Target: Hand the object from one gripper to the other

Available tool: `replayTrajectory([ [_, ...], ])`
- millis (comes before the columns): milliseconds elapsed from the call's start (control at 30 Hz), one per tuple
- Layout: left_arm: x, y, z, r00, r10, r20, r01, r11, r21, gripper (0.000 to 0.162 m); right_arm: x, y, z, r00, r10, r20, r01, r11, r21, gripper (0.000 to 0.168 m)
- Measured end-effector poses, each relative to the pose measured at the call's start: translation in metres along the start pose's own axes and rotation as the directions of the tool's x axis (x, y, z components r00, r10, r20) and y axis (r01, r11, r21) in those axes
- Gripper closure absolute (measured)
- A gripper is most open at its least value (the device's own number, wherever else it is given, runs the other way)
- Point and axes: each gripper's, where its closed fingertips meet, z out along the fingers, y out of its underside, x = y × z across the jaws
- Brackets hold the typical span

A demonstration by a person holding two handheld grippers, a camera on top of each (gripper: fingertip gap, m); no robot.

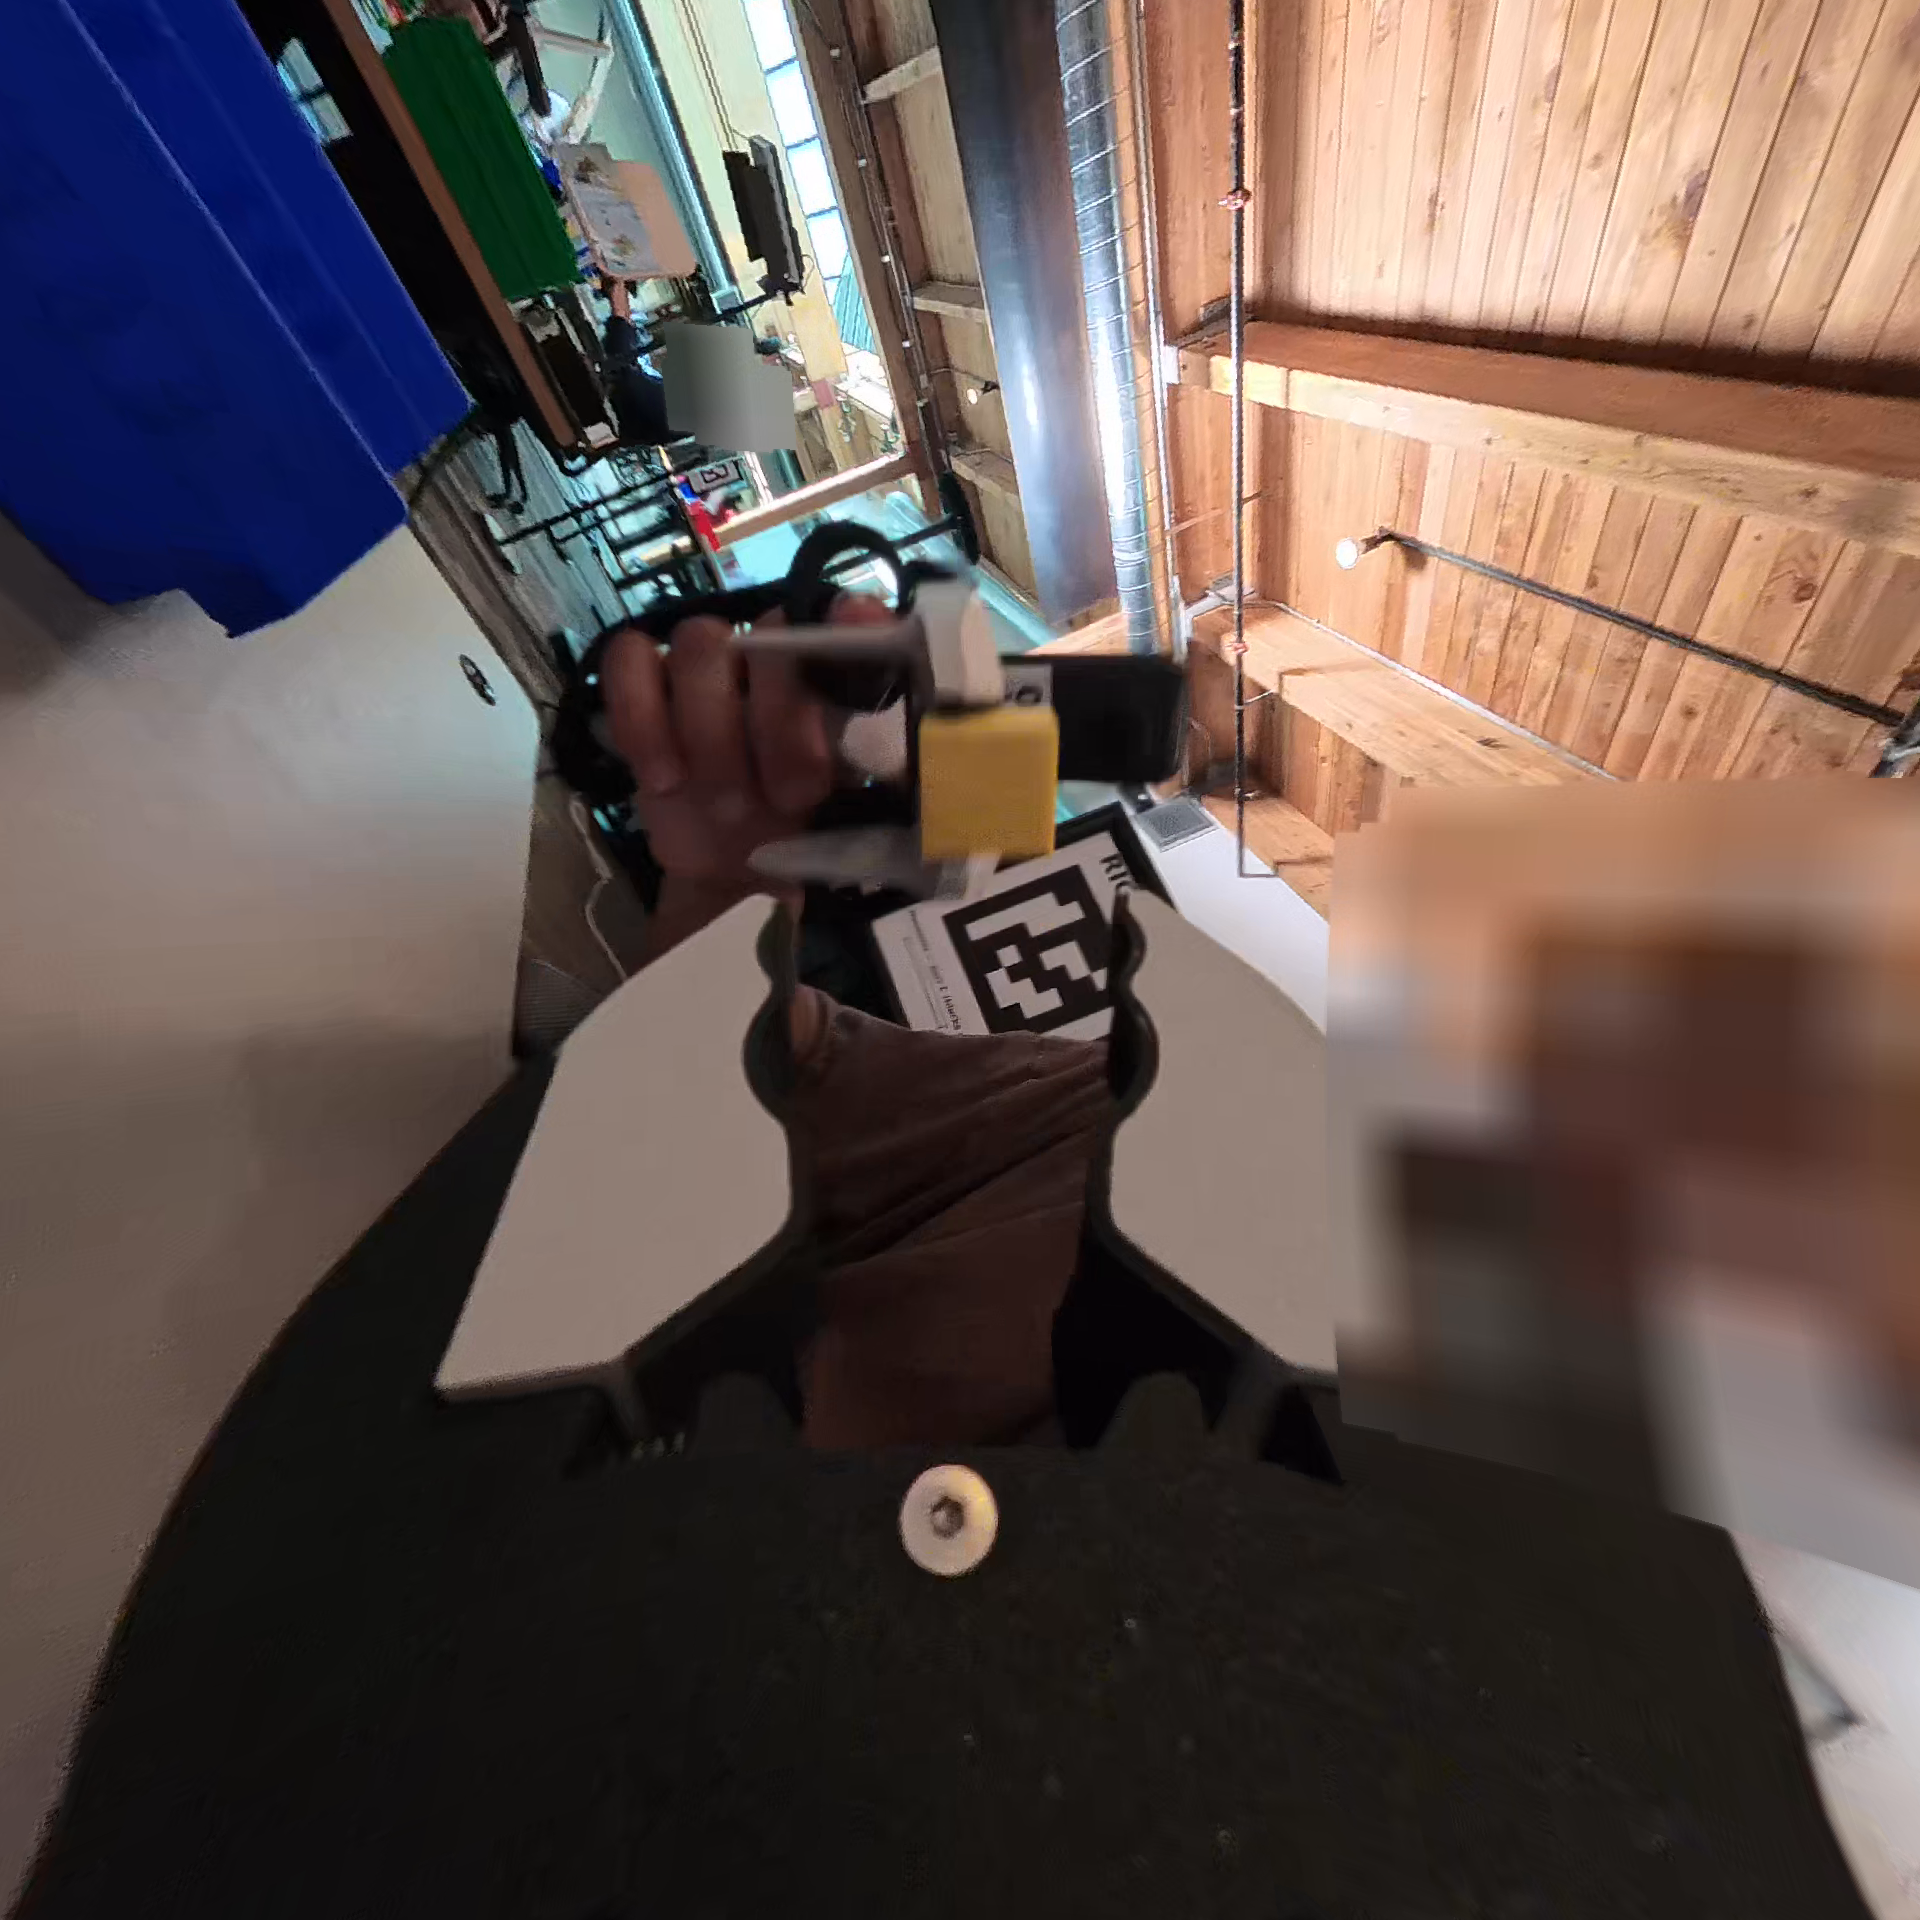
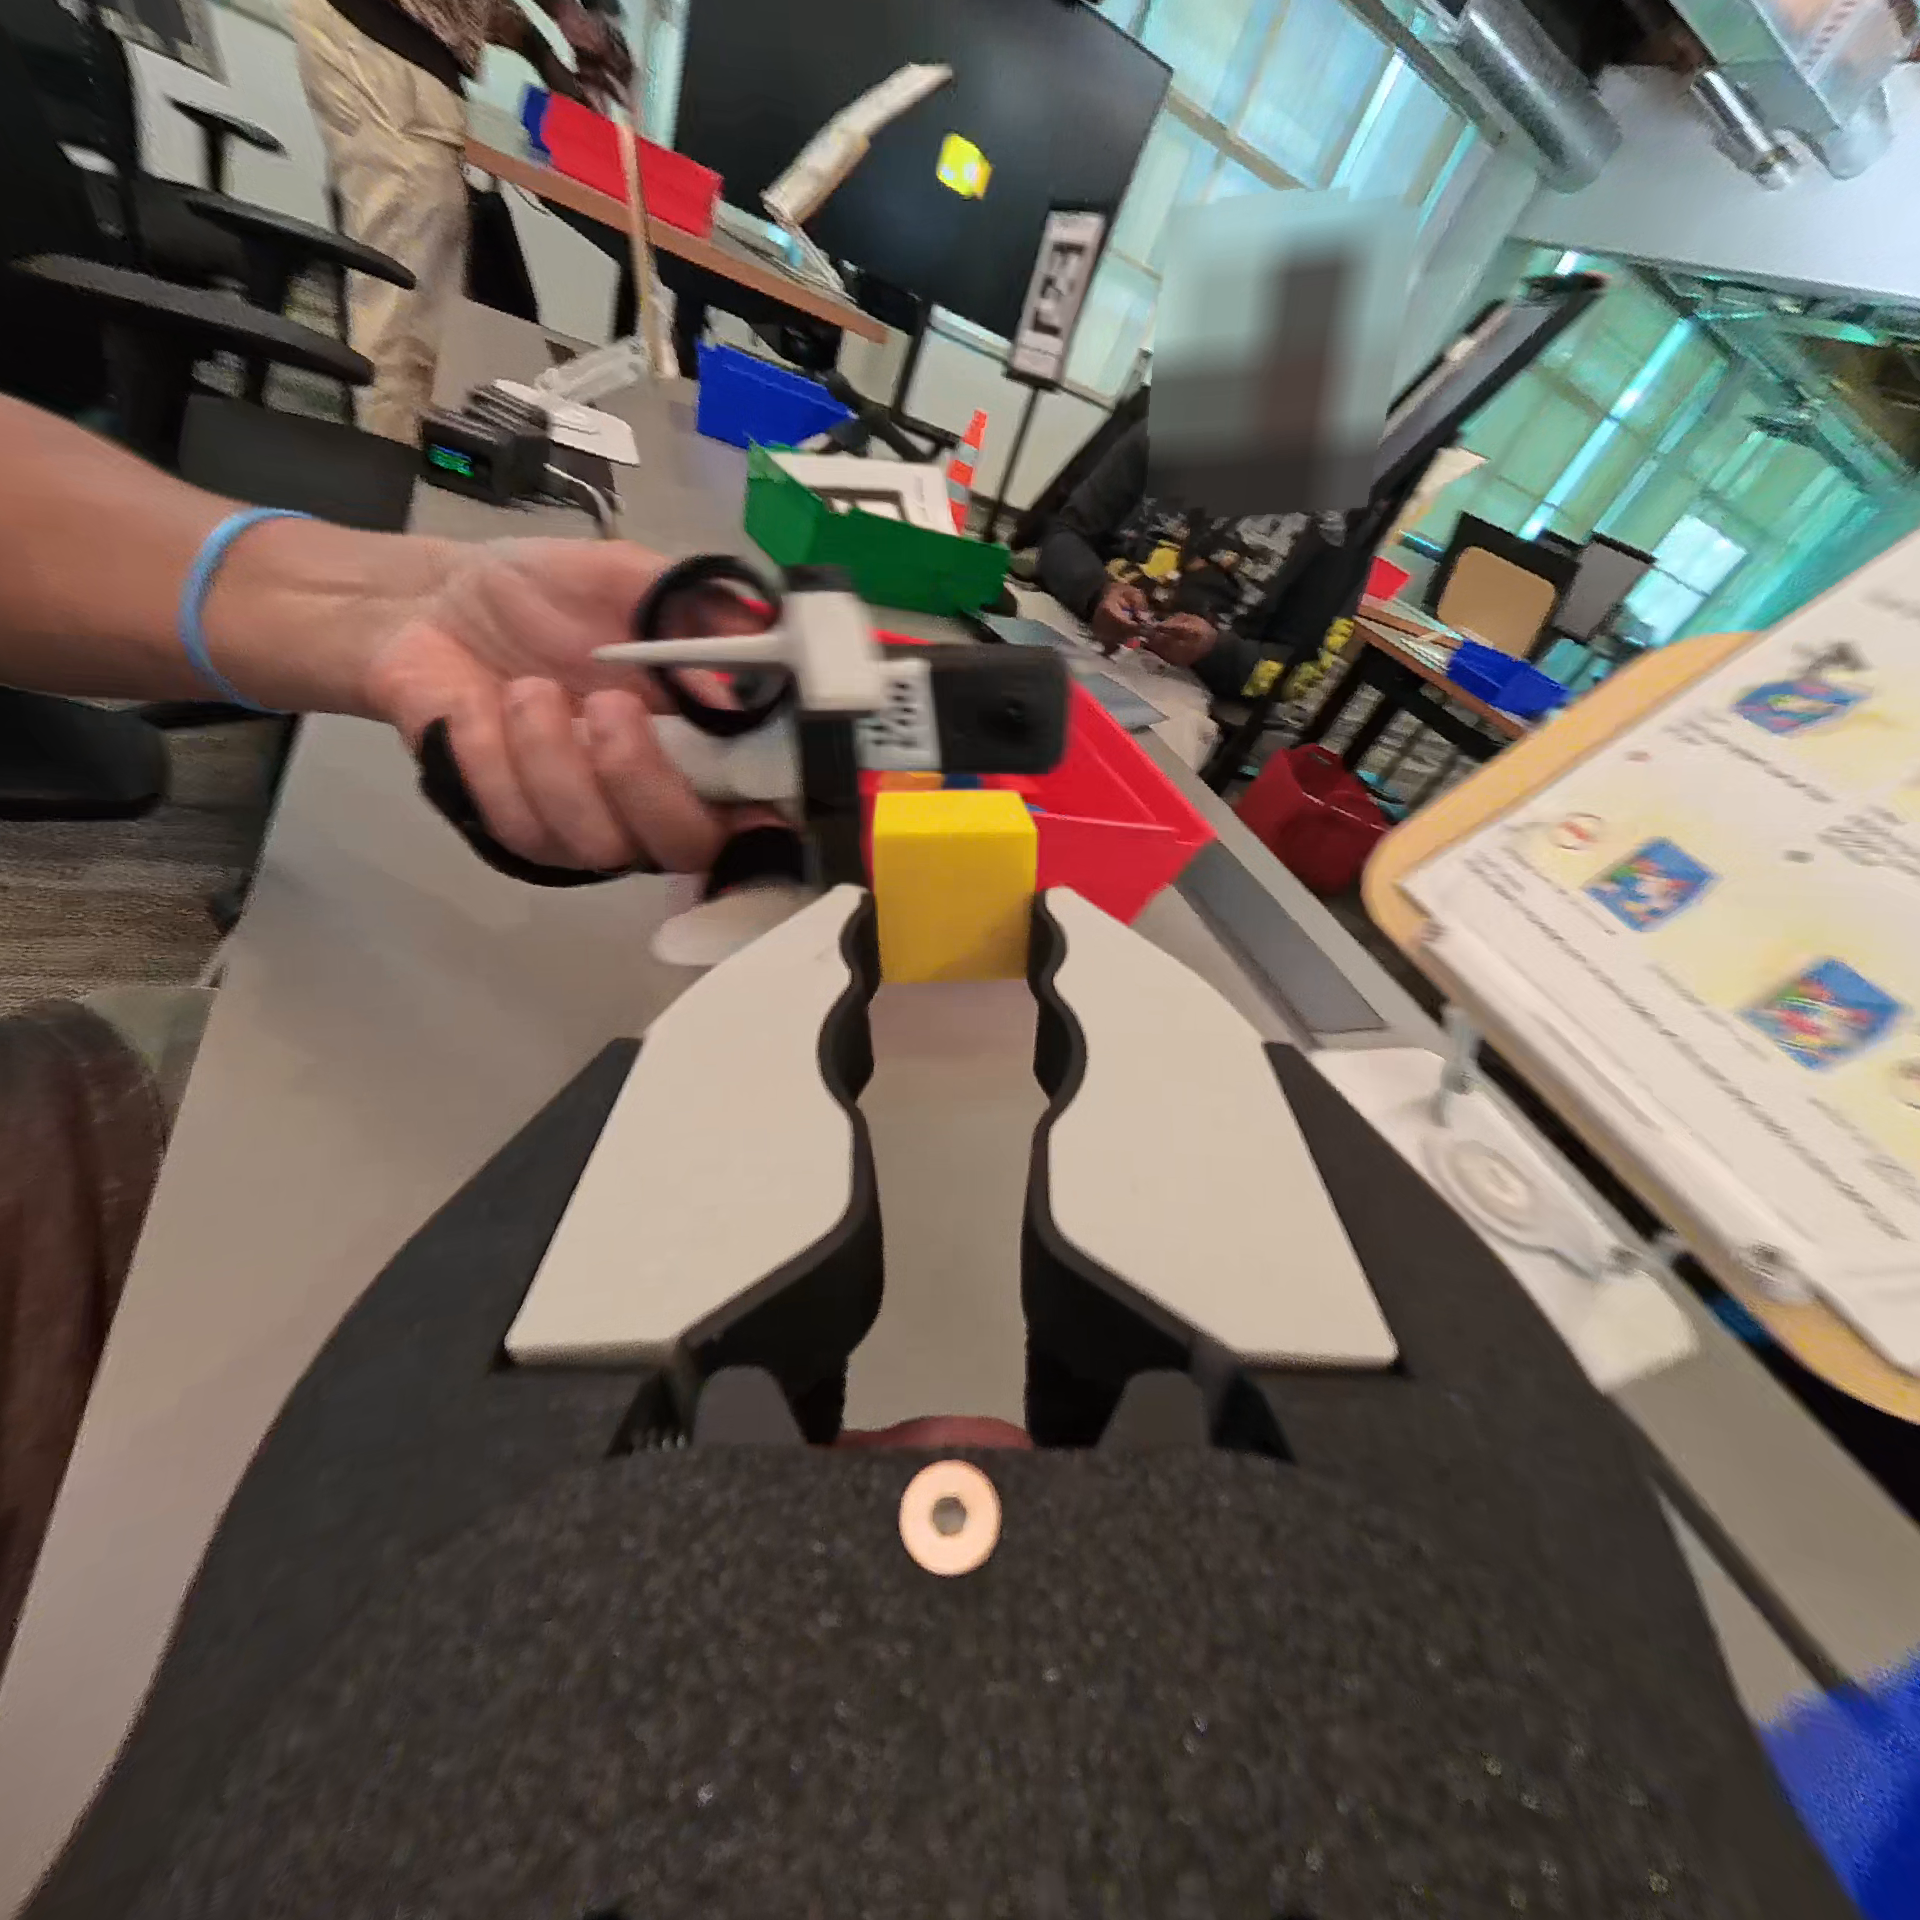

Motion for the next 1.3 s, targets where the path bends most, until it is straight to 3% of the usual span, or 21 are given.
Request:
replayTrajectory([
  [133,-0.005,0.038,-0.008,0.987,0.137,0.084,-0.137,0.991,-0.005,0.098,0.076,-0.017,-0.056,0.99,-0.01,-0.144,-0.01,0.99,-0.142,0.141],
  [233,-0.014,0.071,-0.01,0.975,0.177,0.136,-0.177,0.984,-0.01,0.102,0.136,0.015,-0.115,0.954,0.093,-0.285,-0.199,0.908,-0.37,0.141],
  [333,-0.035,0.099,-0.018,0.934,0.245,0.259,-0.245,0.969,-0.033,0.103,0.157,0.084,-0.163,0.896,0.17,-0.411,-0.396,0.726,-0.562,0.141],
  [467,-0.065,0.118,-0.037,0.852,0.33,0.406,-0.331,0.941,-0.07,0.107,0.125,0.173,-0.193,0.843,0.327,-0.428,-0.529,0.359,-0.769,0.141],
  [567,-0.071,0.117,-0.038,0.873,0.293,0.39,-0.298,0.953,-0.05,0.107,0.102,0.204,-0.179,0.792,0.464,-0.396,-0.543,0.239,-0.805,0.141],
  [667,-0.071,0.115,-0.035,0.904,0.247,0.348,-0.257,0.966,-0.018,0.107,0.091,0.231,-0.176,0.791,0.489,-0.369,-0.488,0.138,-0.862,0.141],
  [767,-0.075,0.119,-0.035,0.891,0.263,0.371,-0.266,0.963,-0.044,0.107,0.082,0.243,-0.168,0.8,0.508,-0.319,-0.432,0.118,-0.894,0.141],
  [1033,-0.076,0.124,-0.029,0.892,0.269,0.363,-0.261,0.963,-0.073,0.108,0.078,0.269,-0.166,0.769,0.53,-0.357,-0.422,0.002,-0.907,0.141],
  [1300,-0.078,0.128,-0.028,0.869,0.305,0.39,-0.285,0.952,-0.11,0.108,0.076,0.269,-0.164,0.734,0.569,-0.37,-0.445,-0.007,-0.895,0.14],
])
